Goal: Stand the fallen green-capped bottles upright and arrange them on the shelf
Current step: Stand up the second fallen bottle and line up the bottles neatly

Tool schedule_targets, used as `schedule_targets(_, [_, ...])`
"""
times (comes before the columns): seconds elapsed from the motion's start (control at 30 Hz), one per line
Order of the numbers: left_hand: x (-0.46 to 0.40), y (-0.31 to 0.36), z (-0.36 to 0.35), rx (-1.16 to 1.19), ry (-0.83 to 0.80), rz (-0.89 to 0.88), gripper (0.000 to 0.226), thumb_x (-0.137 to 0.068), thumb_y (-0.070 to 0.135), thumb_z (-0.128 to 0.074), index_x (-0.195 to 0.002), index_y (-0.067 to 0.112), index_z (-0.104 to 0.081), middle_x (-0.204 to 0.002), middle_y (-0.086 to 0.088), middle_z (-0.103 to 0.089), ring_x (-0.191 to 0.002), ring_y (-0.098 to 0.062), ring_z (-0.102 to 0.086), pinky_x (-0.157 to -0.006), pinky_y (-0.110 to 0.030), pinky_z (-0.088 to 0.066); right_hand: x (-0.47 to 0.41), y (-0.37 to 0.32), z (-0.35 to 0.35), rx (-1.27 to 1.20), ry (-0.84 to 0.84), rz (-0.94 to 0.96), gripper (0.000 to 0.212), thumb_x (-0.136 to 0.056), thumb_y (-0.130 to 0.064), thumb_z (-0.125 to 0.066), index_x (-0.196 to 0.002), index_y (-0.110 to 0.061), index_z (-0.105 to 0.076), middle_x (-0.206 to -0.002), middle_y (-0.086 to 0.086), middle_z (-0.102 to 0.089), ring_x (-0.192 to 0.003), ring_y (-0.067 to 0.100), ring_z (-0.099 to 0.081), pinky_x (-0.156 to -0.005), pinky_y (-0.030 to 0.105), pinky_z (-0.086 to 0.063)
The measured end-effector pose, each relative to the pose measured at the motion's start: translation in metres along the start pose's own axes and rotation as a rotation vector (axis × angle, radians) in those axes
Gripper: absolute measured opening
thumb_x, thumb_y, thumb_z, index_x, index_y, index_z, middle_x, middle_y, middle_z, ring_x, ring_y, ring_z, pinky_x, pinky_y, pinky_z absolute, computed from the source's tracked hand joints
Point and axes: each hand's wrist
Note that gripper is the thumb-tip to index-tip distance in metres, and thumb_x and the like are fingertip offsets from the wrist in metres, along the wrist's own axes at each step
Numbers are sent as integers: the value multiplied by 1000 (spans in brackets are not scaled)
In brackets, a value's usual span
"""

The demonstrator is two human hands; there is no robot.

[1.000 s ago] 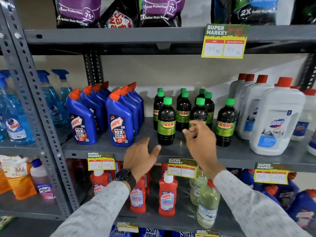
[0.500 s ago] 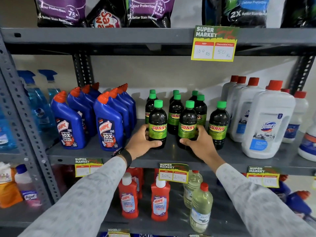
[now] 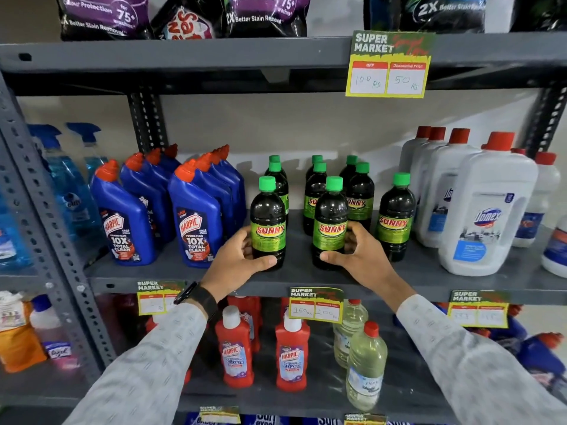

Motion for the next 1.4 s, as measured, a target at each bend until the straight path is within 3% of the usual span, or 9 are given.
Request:
schedule_targets(0.3, [3,4,-7,-31,48,-9,79,-81,18,-87,-148,25,-46,-123,17,-65,-106,19,-61,-87,-1,-45,3,-3,-2,-8,-13,-1,85,-66,-34,-98,-136,-18,-53,-118,-14,-69,-109,1,-66,-96,25,-54])
schedule_targets(0.47, [10,12,-9,-73,70,-15,83,-83,20,-85,-153,27,-41,-119,25,-60,-100,27,-56,-93,-3,-45,6,-8,-1,2,-14,-7,85,-68,-31,-97,-139,-19,-52,-113,-21,-64,-107,-3,-64,-80,3,-47])
schedule_targets(0.57, [21,17,-11,-6,133,-17,93,-84,28,-85,-160,27,-30,-136,18,-58,-115,16,-57,-98,-8,-45,14,-11,3,-47,-31,-16,103,-69,-39,-95,-154,-18,-41,-130,-10,-62,-124,9,-61,-99,16,-47])
schedule_targets(0.7, [53,27,-29,-103,524,-130,61,-92,40,-75,-147,24,-53,-130,7,-68,-113,-2,-65,-97,-31,-57,33,-7,21,14,342,42,57,-90,-35,-79,-140,-15,-60,-112,-9,-73,-100,0,-69,-91,23,-58])
schedule_targets(0.8, [58,46,-57,-146,455,-202,47,-95,40,-71,-138,23,-63,-122,5,-73,-106,0,-68,-93,-35,-61,34,2,41,134,625,16,44,-93,-21,-74,-134,-13,-61,-115,1,-68,-94,7,-59,-87,15,-49])
schedule_targets(0.97, [44,78,-100,-286,403,-247,60,-96,36,-68,-151,20,-50,-133,0,-70,-117,-10,-67,-102,-37,-56,13,18,57,185,515,-104,80,-82,-26,-86,-147,-7,-43,-140,16,-54,-133,30,-45,-105,41,-42])
schedule_targets(1.13, [43,78,-119,-214,434,-167,46,-94,30,-70,-138,19,-64,-122,2,-76,-104,-3,-70,-94,-35,-60,5,29,62,142,452,-166,85,-71,-35,-94,-139,-13,-48,-133,10,-65,-125,33,-60,-102,47,-51])
schedule_targets(1.3, [35,68,-131,-245,383,-92,71,-90,35,-69,-153,16,-45,-139,-3,-67,-124,-17,-65,-105,-44,-54,3,27,73,164,411,-196,81,-70,-32,-95,-134,-10,-51,-128,12,-69,-118,34,-65,-98,45,-53])
schedule_targets(1.4, [29,71,-135,-170,292,-45,81,-89,32,-73,-158,21,-35,-131,8,-67,-118,-10,-62,-105,-30,-49,5,29,77,175,387,-184,80,-71,-35,-94,-134,-12,-51,-127,9,-70,-117,31,-66,-98,43,-53])
Point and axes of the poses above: each hand's wrist, its own x-axis away from the middle knuckle, its own z-axis out of the back of the hand, y = z × x
